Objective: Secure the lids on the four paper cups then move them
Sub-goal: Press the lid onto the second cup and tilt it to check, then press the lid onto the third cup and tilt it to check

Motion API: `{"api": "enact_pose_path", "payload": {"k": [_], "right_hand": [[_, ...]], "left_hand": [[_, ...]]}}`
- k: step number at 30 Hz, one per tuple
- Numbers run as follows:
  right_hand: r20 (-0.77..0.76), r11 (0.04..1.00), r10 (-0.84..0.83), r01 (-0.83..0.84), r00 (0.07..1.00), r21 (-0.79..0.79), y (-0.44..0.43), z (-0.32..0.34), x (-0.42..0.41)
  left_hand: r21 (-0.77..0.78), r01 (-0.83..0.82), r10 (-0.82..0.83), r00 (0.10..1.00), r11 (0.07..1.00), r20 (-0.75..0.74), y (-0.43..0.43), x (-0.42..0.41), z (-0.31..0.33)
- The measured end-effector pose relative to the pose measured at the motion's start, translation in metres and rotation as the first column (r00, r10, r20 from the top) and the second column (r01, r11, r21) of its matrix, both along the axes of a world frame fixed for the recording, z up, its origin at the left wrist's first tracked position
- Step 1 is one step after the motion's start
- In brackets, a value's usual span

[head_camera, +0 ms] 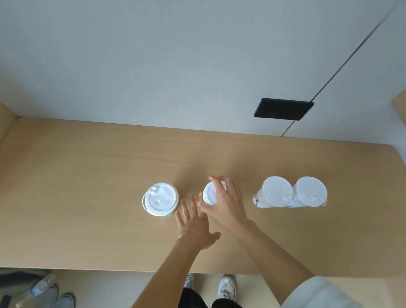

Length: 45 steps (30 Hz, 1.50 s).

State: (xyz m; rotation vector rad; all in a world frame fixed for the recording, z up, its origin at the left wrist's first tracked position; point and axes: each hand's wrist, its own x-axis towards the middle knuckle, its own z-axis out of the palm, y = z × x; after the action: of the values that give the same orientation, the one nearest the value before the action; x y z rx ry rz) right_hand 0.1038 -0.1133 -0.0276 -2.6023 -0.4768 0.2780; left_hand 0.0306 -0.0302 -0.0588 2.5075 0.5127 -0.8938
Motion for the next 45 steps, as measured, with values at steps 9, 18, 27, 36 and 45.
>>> {"api": "enact_pose_path", "payload": {"k": [9,18,27,36,45], "right_hand": [[-0.06,0.995,0.063,-0.067,0.996,-0.073,-0.002,0.003,0.005],[-0.034,0.983,0.169,-0.171,0.985,-0.061,-0.052,0.024,0.018],[0.049,0.96,0.209,-0.195,0.977,-0.2,-0.152,0.04,0.074],[-0.121,0.913,0.273,-0.297,0.954,-0.279,-0.173,0.032,0.099],[-0.071,0.914,0.318,-0.326,0.945,-0.242,-0.186,0.035,0.063]], "left_hand": [[-0.024,-0.014,0.015,1.0,1.0,0.003,-0.003,-0.008,-0.005],[-0.175,-0.057,0.061,0.998,0.983,0.016,-0.063,-0.039,-0.004],[-0.222,-0.051,0.091,0.98,0.974,0.174,-0.122,0.029,-0.008],[-0.154,-0.112,0.139,0.974,0.982,0.181,-0.141,0.073,-0.008],[-0.088,-0.066,0.079,0.985,0.994,0.152,-0.156,0.028,0.012]]}}
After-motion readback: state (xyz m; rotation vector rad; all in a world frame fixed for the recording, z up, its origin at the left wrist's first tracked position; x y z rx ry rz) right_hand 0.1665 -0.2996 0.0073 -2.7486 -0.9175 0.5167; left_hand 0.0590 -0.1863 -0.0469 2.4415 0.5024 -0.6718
